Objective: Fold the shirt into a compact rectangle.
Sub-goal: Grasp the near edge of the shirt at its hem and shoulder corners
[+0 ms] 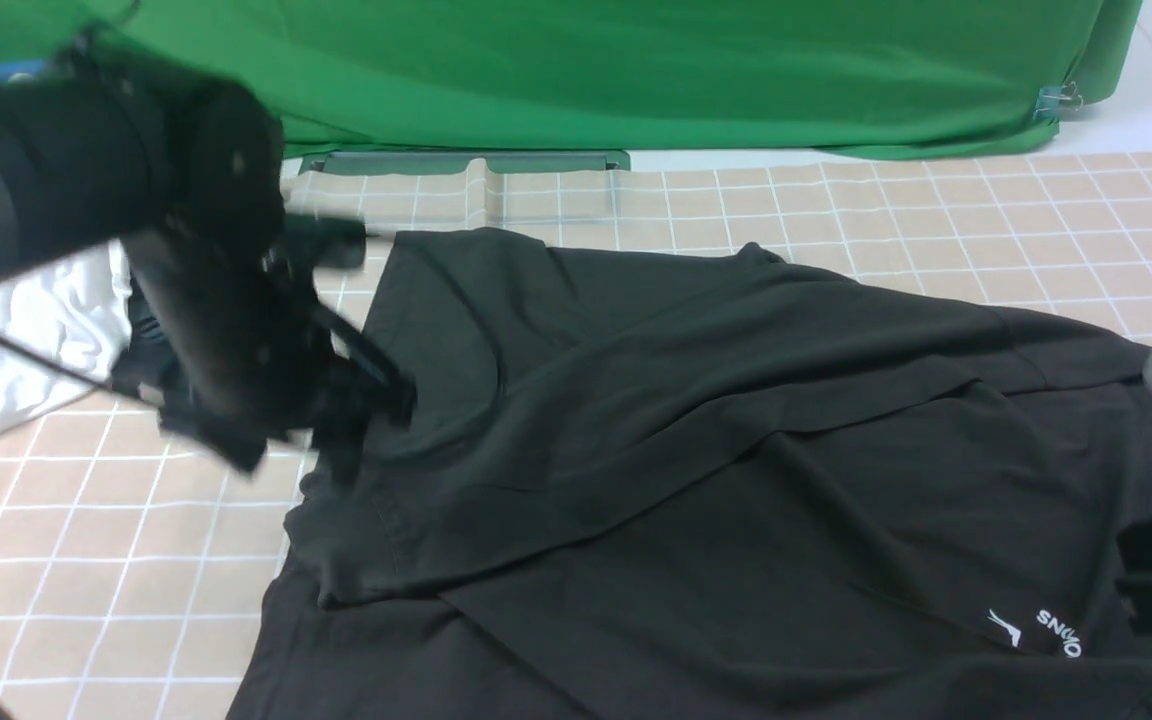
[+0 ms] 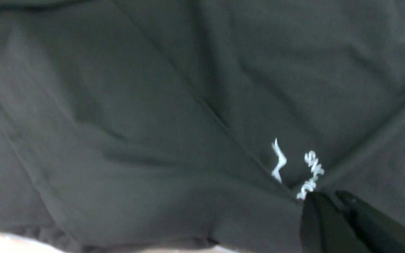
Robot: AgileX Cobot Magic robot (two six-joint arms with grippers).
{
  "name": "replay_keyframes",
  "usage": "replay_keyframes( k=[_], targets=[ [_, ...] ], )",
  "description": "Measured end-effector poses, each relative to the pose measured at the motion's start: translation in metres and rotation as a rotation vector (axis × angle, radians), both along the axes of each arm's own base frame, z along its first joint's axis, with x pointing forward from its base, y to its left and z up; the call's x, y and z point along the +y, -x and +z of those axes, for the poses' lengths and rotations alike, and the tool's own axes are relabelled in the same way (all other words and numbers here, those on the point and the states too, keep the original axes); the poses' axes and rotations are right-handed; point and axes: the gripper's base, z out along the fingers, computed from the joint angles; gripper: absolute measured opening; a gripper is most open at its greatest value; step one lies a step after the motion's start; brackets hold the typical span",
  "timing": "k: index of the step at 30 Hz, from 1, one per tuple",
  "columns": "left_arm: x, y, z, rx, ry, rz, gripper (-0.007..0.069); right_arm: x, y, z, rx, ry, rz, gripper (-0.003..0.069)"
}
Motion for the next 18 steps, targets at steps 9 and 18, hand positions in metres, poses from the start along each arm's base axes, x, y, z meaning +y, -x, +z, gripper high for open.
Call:
replay_keyframes(
  k=[9,18],
  targets=[
    [0.002,-0.104,0.044,-0.34,0.199,0.127,0.0543,0.005,-0.01,0.007,0.0,-0.006,-0.013,0.0071],
    [0.012,-0.187,-0.025,-0.31,0.199,0.143,0.0543,0.008,-0.018,0.0,0.038,0.008,-0.019,0.0071]
  ],
)
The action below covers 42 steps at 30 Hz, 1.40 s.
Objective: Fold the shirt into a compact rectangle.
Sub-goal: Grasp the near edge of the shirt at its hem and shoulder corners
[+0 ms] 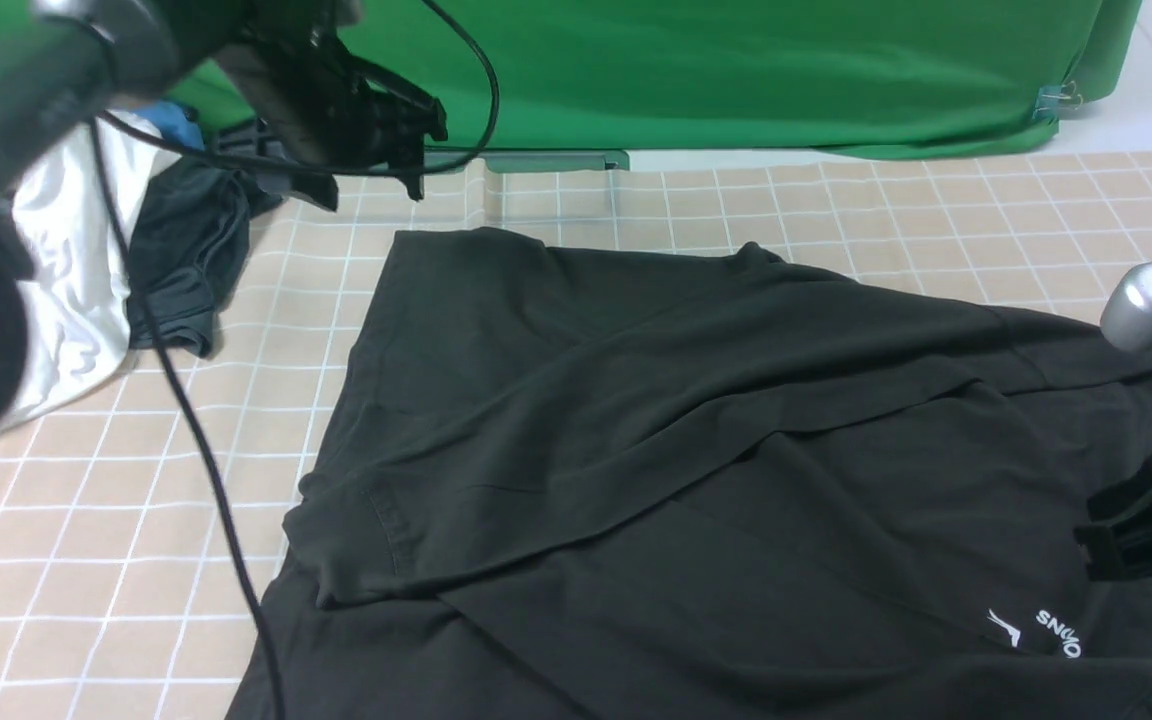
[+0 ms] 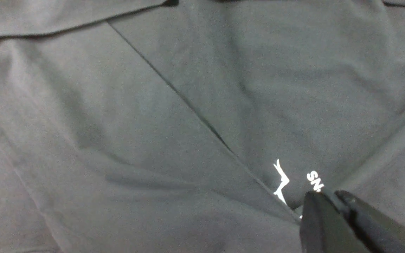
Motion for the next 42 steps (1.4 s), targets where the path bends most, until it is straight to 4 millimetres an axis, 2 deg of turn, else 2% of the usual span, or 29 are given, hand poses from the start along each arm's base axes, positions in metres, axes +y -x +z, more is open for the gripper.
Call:
replay_keyframes(
  k=[6,14,18,20,21,22,23,24,25,29,32,34,38,42],
  targets=[
    [-0.004,-0.021,-0.037,-0.036,-0.023,-0.043,0.0543,0.001,-0.001,-0.001,0.009,-0.001,-0.007,0.0071],
    [-0.003,-0.03,-0.066,-0.051,-0.051,-0.052,0.0537,0.001,-0.002,-0.002,0.009,-0.009,-0.018,0.0071],
    [-0.006,-0.031,-0.076,-0.032,-0.036,-0.07,0.0446,0.001,-0.002,-0.001,0.01,-0.013,-0.023,0.0071],
    [-0.007,-0.031,-0.076,-0.034,-0.019,-0.076,0.0342,0.001,-0.002,-0.001,0.011,-0.015,-0.027,0.0071],
    [-0.007,-0.031,-0.076,-0.034,-0.019,-0.078,0.0316,0.001,-0.002,-0.001,0.011,-0.015,-0.027,0.0071],
    [-0.008,-0.031,-0.075,-0.034,-0.014,-0.081,0.02,0.001,-0.002,-0.001,0.01,-0.016,-0.027,0.0071],
    [-0.008,-0.031,-0.075,-0.034,-0.015,-0.084,0.0169,0.001,-0.002,-0.001,0.009,-0.017,-0.027,0.0071],
    [-0.008,-0.031,-0.074,-0.034,-0.022,-0.094,0.0088,0.001,-0.002,-0.001,0.008,-0.017,-0.028,0.0071],
    [-0.007,-0.03,-0.072,-0.037,-0.034,-0.101,0.005,0.001,-0.002,-0.002,0.01,-0.016,-0.031,0.0071],
    [0.003,-0.028,-0.051,-0.056,-0.105,-0.112,0.0017,0.001,-0.007,-0.005,0.021,0.0,-0.051,0.0071],
    [0.024,-0.027,-0.028,-0.088,-0.154,-0.067,0.0017,-0.003,-0.014,-0.012,0.048,0.019,-0.089,0.0071],
    [0.045,-0.027,-0.017,-0.097,-0.166,-0.019,0.0018,-0.008,-0.02,-0.015,0.066,0.029,-0.122,0.0071],
    [0.078,-0.026,-0.014,-0.066,-0.161,0.066,0.0018,-0.02,-0.031,-0.019,0.084,0.053,-0.176,0.0071],
    [0.092,-0.023,-0.016,-0.014,-0.086,0.087,0.0019,-0.029,-0.039,-0.014,0.069,0.062,-0.207,0.0071]
  ],
)
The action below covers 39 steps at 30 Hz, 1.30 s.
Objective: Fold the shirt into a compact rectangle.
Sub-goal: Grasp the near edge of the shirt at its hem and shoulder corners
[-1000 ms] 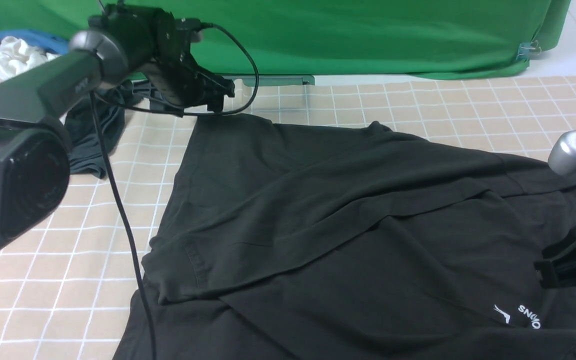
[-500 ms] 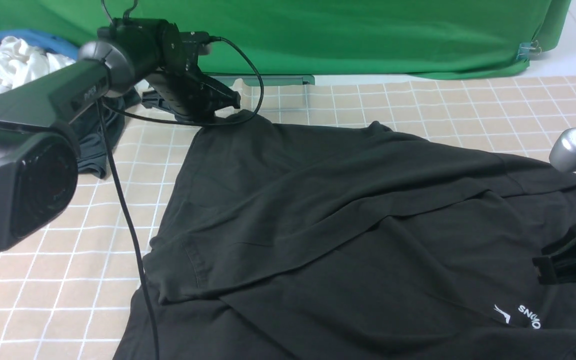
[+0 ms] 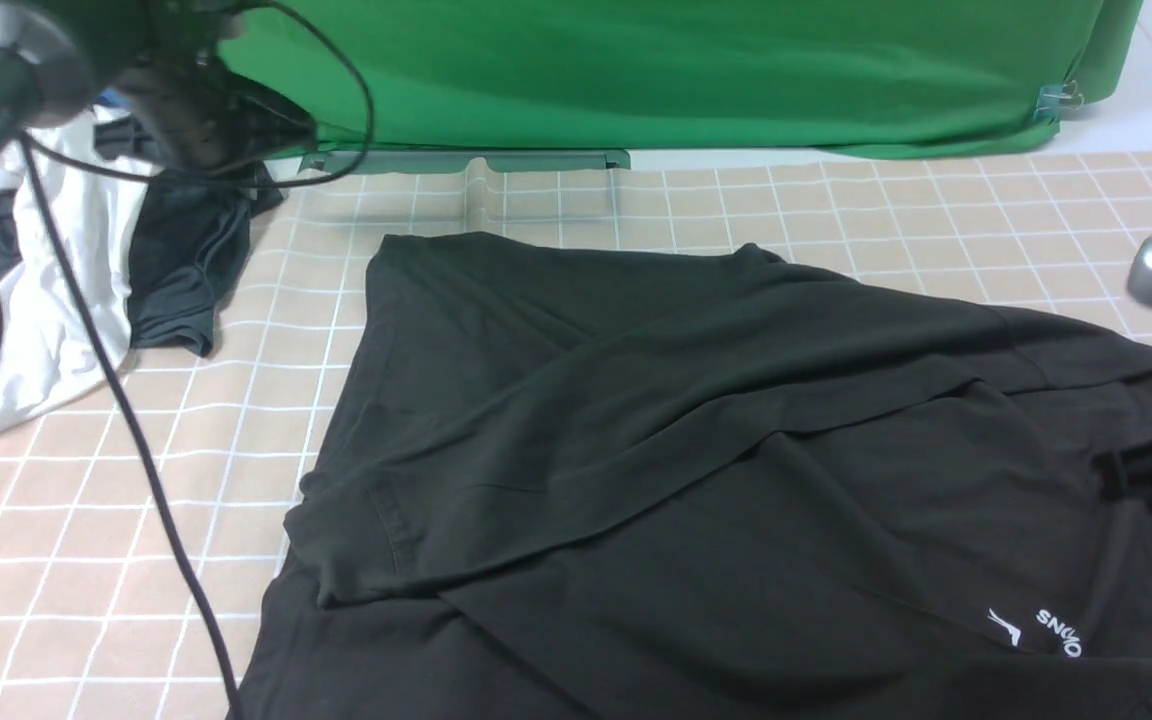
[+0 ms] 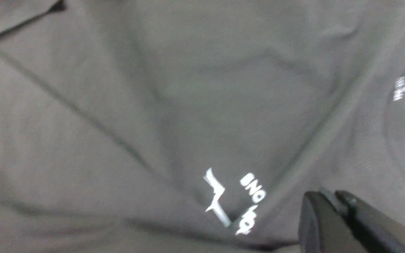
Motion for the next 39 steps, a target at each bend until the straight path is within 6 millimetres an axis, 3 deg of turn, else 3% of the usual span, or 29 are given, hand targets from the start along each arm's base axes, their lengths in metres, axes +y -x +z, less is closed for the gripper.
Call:
replay_keyframes(
  k=[5,8,12,15,18,21,23,25,28,30,32,39],
  targets=[
    [-0.019,0.001,-0.002,0.014,0.143,-0.117,0.0022,-0.001,-0.004,0.01,-0.037,-0.005,-0.004,0.0071],
    [-0.039,0.002,-0.009,0.029,0.142,-0.191,0.0079,0.0,-0.005,0.012,-0.047,-0.013,-0.004,0.0071],
    [-0.056,0.001,-0.025,0.06,0.096,-0.244,0.0237,0.001,-0.006,0.011,-0.041,-0.021,-0.006,0.0071],
    [-0.064,0.0,-0.04,0.08,0.091,-0.257,0.0418,0.001,-0.006,0.011,-0.037,-0.024,-0.007,0.0071],
    [-0.068,-0.001,-0.046,0.088,0.116,-0.254,0.0526,0.001,-0.006,0.011,-0.037,-0.025,-0.008,0.0071],
    [-0.07,0.0,-0.049,0.096,0.143,-0.252,0.0561,0.001,-0.006,0.011,-0.037,-0.025,-0.007,0.0071],
    [-0.071,0.001,-0.05,0.109,0.151,-0.273,0.0515,0.001,-0.006,0.011,-0.037,-0.025,-0.007,0.0071],
    [-0.072,0.002,-0.05,0.119,0.159,-0.279,0.0421,0.001,-0.006,0.011,-0.038,-0.026,-0.007,0.0071],
    [-0.073,0.003,-0.051,0.134,0.165,-0.293,0.0187,0.001,-0.007,0.011,-0.05,-0.03,-0.005,0.0071],
    [-0.074,0.004,-0.051,0.137,0.176,-0.308,0.008,0.002,-0.007,0.012,-0.055,-0.031,-0.004,0.0071],
    [-0.075,0.004,-0.05,0.131,0.184,-0.318,0.0036,0.002,-0.008,0.012,-0.06,-0.033,-0.004,0.0072],
    [-0.061,0.001,-0.033,0.08,0.128,-0.24,0.0034,0.002,-0.008,0.012,-0.068,-0.034,-0.001,0.0071]
  ],
)
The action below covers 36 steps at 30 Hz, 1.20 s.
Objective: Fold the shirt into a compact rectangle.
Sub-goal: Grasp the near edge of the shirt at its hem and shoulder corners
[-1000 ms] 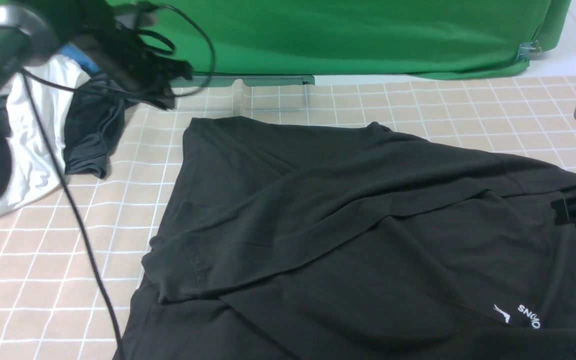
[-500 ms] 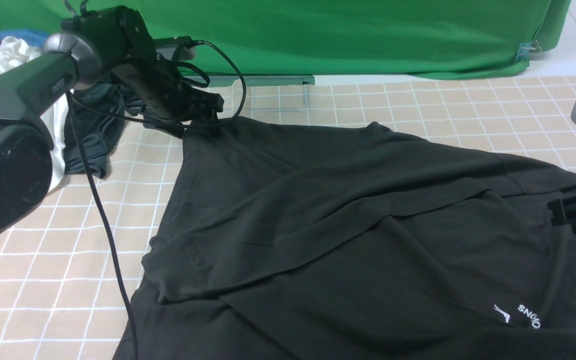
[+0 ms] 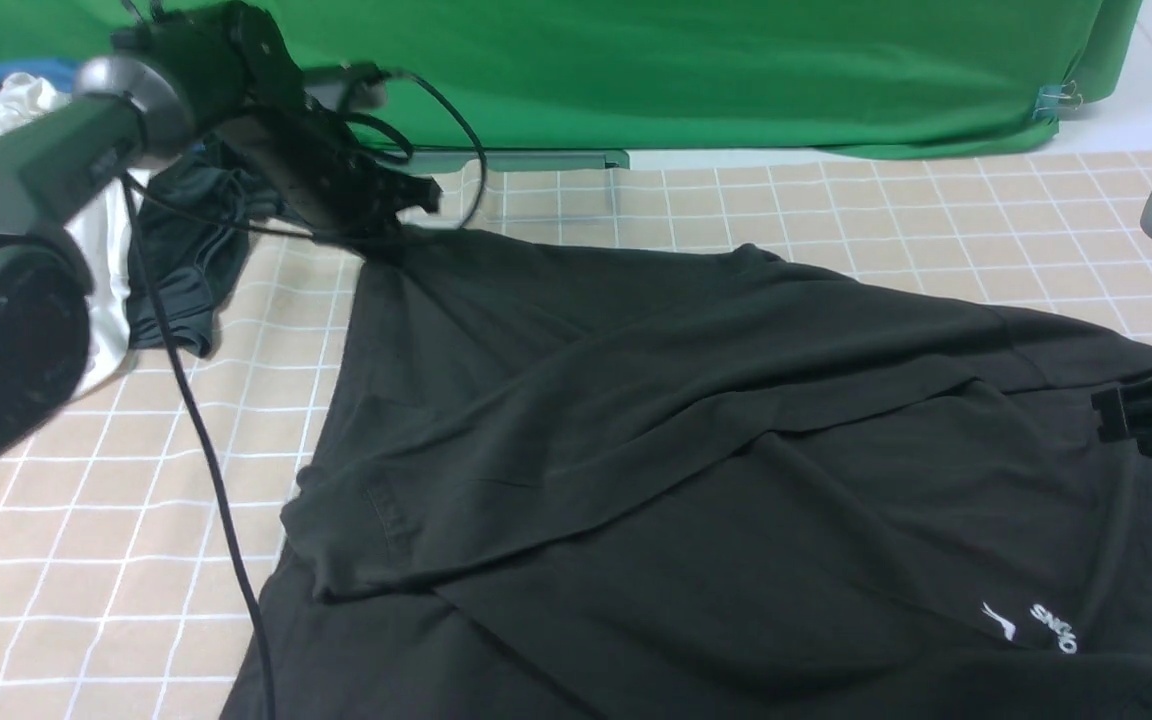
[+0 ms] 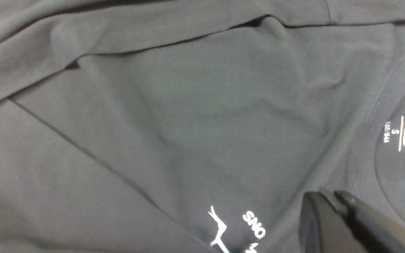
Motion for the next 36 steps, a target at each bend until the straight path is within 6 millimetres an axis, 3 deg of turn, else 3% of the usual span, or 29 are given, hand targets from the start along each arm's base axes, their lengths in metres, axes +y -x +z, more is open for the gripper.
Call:
replay_keyframes(
  k=[4,10,17,20,22,25,26,30,33,36],
  targets=[
    [0.038,0.0,0.025,-0.049,-0.023,0.096,0.0034,0.001,-0.002,0.001,-0.029,-0.008,0.005,0.0071],
    [0.086,-0.002,0.027,-0.063,-0.049,0.192,0.0034,0.003,-0.009,-0.001,-0.015,-0.003,0.007,0.0073],
    [0.098,-0.003,0.027,-0.091,-0.091,0.184,0.005,0.007,-0.016,0.0,0.019,-0.017,0.03,0.0086],
    [0.104,-0.001,0.032,-0.096,-0.163,0.178,0.0137,0.013,-0.014,0.0,0.08,-0.048,0.089,0.0092],
    [0.107,0.004,0.048,-0.103,-0.192,0.192,0.0204,0.019,-0.011,-0.003,0.135,-0.085,0.135,0.0096],
    [0.106,0.012,0.068,-0.108,-0.188,0.203,0.0238,0.024,-0.008,-0.007,0.191,-0.119,0.181,0.011],
    [0.103,0.02,0.085,-0.107,-0.169,0.201,0.0235,0.027,-0.008,-0.011,0.219,-0.124,0.203,0.0122],
    [0.08,0.047,0.124,-0.067,-0.087,0.107,0.013,0.04,-0.01,-0.035,0.308,-0.098,0.275,0.0161],
    [0.052,0.069,0.13,-0.017,-0.058,0.018,0.0037,0.055,-0.011,-0.057,0.352,-0.079,0.325,0.0206],
    [0.023,0.098,0.129,0.028,-0.049,-0.055,0.0015,0.069,-0.011,-0.078,0.374,-0.055,0.381,0.0274]
  ],
)
